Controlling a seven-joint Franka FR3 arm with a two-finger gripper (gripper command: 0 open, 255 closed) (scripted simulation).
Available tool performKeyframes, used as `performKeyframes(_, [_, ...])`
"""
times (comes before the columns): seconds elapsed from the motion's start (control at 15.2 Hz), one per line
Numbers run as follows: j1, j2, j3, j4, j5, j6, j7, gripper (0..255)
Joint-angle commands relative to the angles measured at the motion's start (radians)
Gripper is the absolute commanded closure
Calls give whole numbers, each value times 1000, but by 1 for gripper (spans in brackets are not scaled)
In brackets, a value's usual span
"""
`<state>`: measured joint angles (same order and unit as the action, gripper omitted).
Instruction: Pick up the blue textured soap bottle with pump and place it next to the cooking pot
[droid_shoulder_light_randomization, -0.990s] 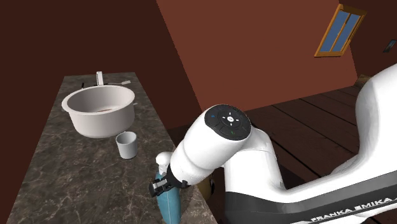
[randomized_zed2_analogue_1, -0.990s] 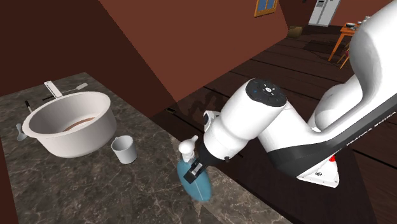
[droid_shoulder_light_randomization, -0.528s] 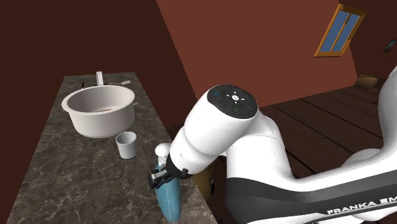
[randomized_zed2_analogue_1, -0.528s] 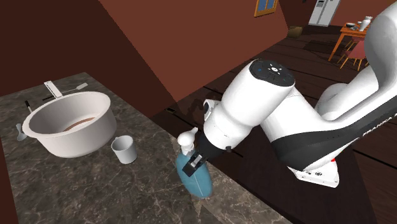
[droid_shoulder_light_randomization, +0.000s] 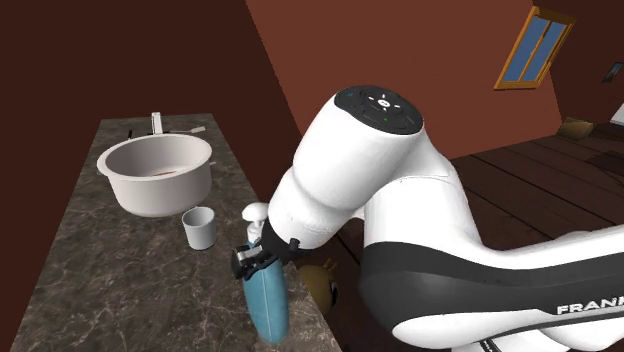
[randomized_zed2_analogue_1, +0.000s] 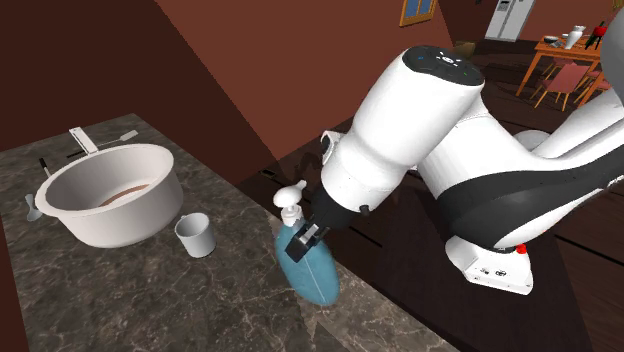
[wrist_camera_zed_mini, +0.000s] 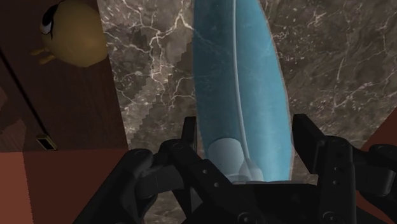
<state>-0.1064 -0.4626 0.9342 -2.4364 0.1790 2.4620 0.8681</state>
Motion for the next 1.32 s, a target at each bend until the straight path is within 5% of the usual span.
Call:
performKeyframes(0.0, [8, -11, -14, 17, 4, -28, -7, 255])
performKeyframes(1.25, [42, -78, -131, 211, 13, -290, -66, 255])
